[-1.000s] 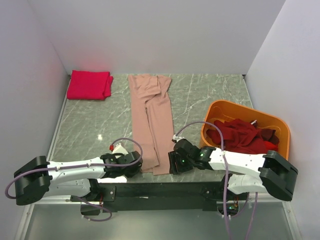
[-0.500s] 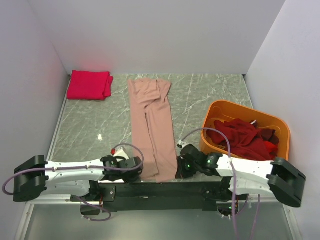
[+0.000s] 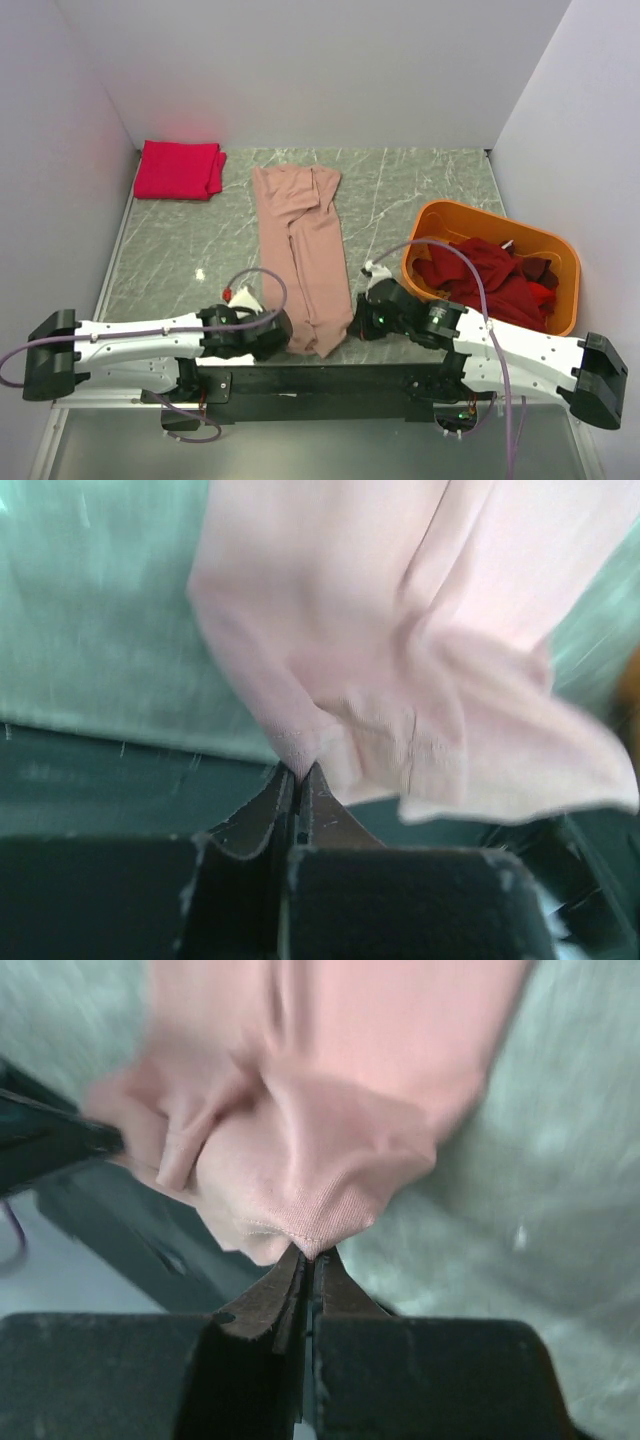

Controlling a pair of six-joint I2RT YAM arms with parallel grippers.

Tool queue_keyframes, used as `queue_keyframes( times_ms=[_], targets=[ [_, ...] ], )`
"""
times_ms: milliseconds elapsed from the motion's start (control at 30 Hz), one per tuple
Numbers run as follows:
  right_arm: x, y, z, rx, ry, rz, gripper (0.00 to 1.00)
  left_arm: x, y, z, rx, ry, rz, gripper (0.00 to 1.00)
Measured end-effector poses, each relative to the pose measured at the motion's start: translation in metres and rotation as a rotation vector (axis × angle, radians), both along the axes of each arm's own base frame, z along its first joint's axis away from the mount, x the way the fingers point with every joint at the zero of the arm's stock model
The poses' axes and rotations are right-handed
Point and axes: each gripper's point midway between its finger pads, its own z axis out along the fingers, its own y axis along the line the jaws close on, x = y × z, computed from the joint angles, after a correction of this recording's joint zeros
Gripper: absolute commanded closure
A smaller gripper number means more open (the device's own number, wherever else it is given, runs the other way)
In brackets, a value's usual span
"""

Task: Fold and stack the t-shirts
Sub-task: Fold the tshirt

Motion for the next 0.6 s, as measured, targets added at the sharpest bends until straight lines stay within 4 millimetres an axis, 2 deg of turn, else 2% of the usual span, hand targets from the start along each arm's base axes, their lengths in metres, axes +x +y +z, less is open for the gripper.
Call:
queue_keyframes(
  times_ms=[200,433,500,600],
  targets=[
    [0.058,0.019,0.044,-0.002,-0.170,-0.082,1.00,0.068,0.020,0.018,-0.006,-0.126,0.162,0.99],
    [0.126,0.025,0.069,-0.048,-0.283,-0.192,1.00,0.143,0.017,0.073,0.030,-0.312,0.240,0.99],
    [0.146,0.027,0.076,-0.051,-0.305,-0.218,1.00,0.165,0.020,0.084,0.051,-0.343,0.270,0.99],
    [0.174,0.030,0.085,-0.057,-0.334,-0.250,1.00,0.191,0.029,0.089,0.094,-0.372,0.293,0.99]
  ],
)
